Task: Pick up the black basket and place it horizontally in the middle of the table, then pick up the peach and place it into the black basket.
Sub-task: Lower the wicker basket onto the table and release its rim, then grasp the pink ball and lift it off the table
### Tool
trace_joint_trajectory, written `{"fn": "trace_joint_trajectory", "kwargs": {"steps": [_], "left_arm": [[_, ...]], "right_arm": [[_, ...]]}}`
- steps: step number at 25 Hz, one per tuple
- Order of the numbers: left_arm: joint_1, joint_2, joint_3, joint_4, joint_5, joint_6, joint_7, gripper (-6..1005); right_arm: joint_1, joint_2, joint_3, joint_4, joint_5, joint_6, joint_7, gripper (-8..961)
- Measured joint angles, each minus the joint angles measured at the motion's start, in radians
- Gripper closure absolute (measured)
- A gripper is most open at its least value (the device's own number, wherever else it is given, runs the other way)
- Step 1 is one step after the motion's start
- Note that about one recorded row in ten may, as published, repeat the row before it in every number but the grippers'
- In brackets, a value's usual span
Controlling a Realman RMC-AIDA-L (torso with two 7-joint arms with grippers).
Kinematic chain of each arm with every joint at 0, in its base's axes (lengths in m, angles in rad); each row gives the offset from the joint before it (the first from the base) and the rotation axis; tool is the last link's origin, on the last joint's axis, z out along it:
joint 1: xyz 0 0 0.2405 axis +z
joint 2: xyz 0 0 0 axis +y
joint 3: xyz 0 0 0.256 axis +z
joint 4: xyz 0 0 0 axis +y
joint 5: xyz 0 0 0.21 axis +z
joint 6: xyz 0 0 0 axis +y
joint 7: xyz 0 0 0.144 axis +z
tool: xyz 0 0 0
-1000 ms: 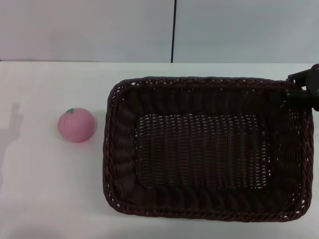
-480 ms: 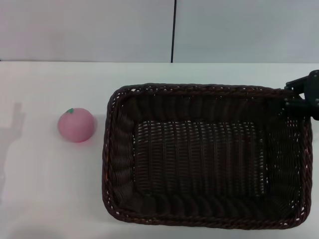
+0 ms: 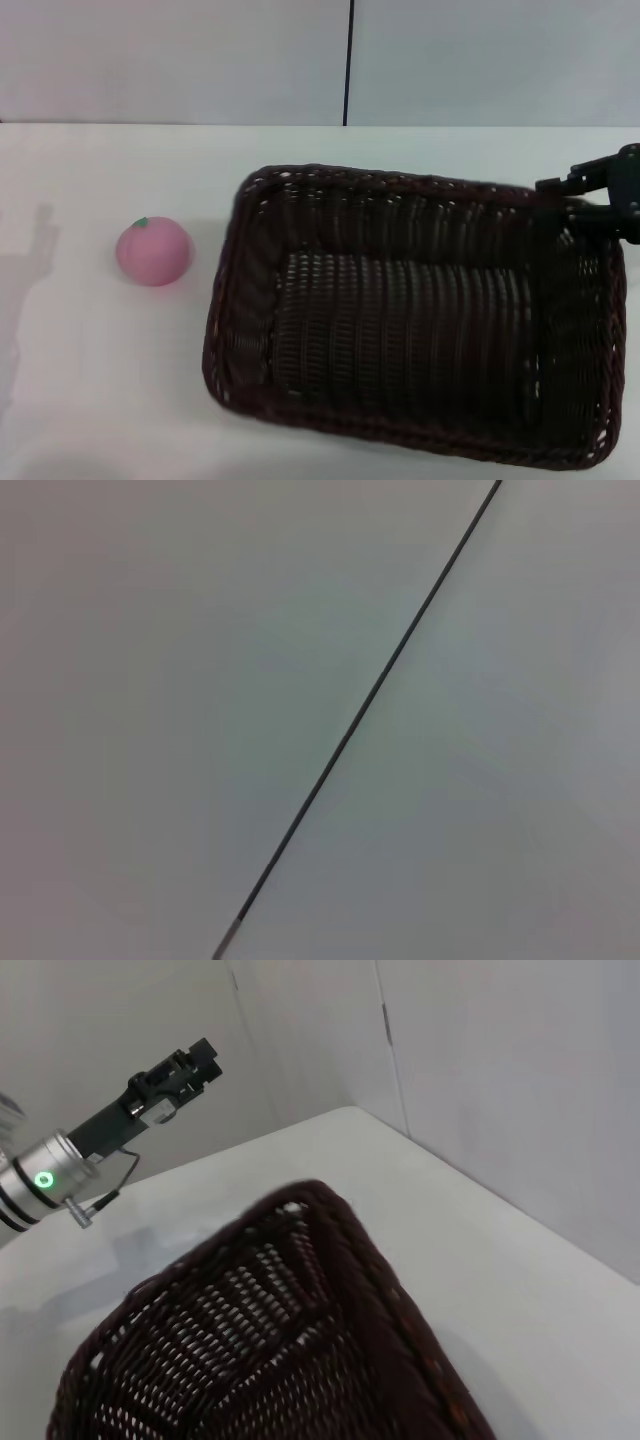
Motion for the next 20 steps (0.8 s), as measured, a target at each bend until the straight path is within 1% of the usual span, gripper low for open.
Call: {"fn": "trace_joint_trajectory", "kwargs": {"steps": [1,6,9,13,15,16,17,18,19,20], "left_arm": [[0.000,0.000,0.000,0.000,0.000,0.000,0.000,309],[0.000,0.001,0.012,-0.004,0.000,0.000,0.000,310],[-0.004,0.001,0.020,-0.003,0.000,0.000,0.003,310],[-0.007,0.002,0.028,0.003,0.000,0.000,0.001,311],[-0.007,0.004,0.038,0.005,0.000,0.000,0.003,311],[-0.007,0.008,0.062,0.017,0.000,0.000,0.005,311],[-0.008,0.009,0.072,0.027,0.000,0.000,0.005,324],[-0.009,0.010,0.083,0.036,0.000,0.001,0.003,337],[-0.009,0.010,0.083,0.036,0.000,0.001,0.003,350],[-0.014,0.011,0.108,0.055,0.000,0.002,0.001,363]], "right_arm": [[0.000,0.000,0.003,0.000,0.000,0.007,-0.004,723],[0.002,-0.003,0.035,0.000,0.045,0.073,-0.043,512],[-0.001,-0.003,0.094,0.003,0.116,0.131,-0.091,482],[-0.028,0.009,0.159,0.042,0.242,0.185,-0.164,452],[-0.056,0.021,0.174,0.068,0.306,0.195,-0.187,452],[-0.094,0.046,0.188,0.076,0.376,0.201,-0.209,452],[-0.117,0.063,0.199,0.077,0.415,0.204,-0.223,452],[-0.117,0.063,0.199,0.077,0.415,0.204,-0.223,452],[-0.145,0.085,0.209,0.077,0.461,0.205,-0.242,452],[-0.170,0.102,0.216,0.077,0.495,0.205,-0.259,452]]}}
